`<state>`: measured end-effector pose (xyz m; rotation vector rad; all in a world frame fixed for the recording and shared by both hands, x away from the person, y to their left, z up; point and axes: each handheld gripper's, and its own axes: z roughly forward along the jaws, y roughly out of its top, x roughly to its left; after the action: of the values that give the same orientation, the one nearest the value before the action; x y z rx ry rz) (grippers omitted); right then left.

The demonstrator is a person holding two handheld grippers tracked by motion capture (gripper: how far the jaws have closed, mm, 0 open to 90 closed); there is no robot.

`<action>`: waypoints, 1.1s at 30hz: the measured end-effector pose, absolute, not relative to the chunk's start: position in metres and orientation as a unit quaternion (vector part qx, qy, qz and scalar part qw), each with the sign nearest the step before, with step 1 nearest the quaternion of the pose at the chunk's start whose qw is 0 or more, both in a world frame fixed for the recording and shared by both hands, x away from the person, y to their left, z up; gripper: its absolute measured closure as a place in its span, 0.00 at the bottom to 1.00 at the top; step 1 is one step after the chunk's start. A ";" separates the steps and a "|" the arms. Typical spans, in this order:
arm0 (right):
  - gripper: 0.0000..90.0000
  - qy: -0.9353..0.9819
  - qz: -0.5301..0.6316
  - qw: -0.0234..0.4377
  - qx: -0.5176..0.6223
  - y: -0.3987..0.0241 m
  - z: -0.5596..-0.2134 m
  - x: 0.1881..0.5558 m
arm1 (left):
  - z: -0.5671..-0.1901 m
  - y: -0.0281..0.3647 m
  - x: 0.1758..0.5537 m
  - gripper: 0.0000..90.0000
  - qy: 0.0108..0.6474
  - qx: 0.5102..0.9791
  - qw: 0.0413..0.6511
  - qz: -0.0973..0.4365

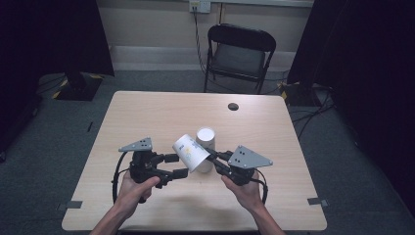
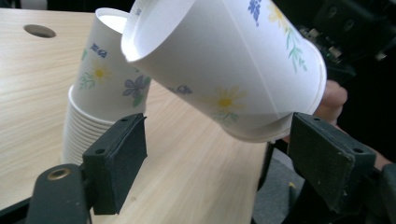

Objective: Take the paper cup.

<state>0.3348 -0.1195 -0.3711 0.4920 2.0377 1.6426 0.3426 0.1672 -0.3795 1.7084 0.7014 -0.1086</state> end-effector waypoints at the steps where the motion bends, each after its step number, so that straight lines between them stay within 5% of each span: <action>1: 0.98 0.743 0.600 0.237 0.180 -0.120 -0.371 0.335 | -0.380 0.167 0.343 0.22 0.305 0.738 0.600 -0.047; 33: 0.98 0.797 0.543 0.153 0.218 -0.129 -0.385 0.343 | -0.376 0.183 0.335 0.28 0.267 0.791 0.543 0.093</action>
<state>0.3425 -0.1290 -0.3847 0.6244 2.2849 1.5573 0.3351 0.1832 -0.3759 1.8786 0.6331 0.2202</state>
